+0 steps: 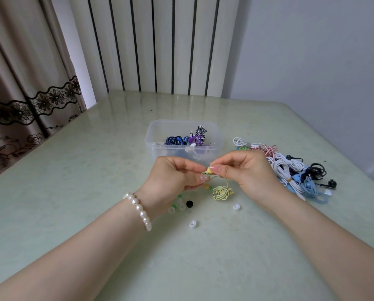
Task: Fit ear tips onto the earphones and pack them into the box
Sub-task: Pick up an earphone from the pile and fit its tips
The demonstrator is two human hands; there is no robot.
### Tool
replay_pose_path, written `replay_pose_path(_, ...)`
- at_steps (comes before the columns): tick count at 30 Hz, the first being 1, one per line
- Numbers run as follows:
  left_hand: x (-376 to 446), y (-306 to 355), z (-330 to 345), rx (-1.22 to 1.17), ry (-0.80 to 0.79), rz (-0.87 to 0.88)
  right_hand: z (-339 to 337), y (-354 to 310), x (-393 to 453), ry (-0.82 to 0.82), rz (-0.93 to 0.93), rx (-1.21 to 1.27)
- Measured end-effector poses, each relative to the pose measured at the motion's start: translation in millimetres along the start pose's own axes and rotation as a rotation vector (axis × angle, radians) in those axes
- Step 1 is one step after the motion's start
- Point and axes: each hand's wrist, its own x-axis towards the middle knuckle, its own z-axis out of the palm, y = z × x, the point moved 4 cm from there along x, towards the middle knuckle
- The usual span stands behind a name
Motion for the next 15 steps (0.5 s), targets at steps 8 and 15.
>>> replay_pose_path(8,0.5,-0.9,-0.1,0.02,0.012,0.008,-0.1,-0.2,-0.2,0.014,-0.019,-0.056)
replay_pose_path(15,-0.7,0.2,0.0,0.031,0.018,0.013,-1.1,0.3,-0.2,0.01,0.001,-0.062)
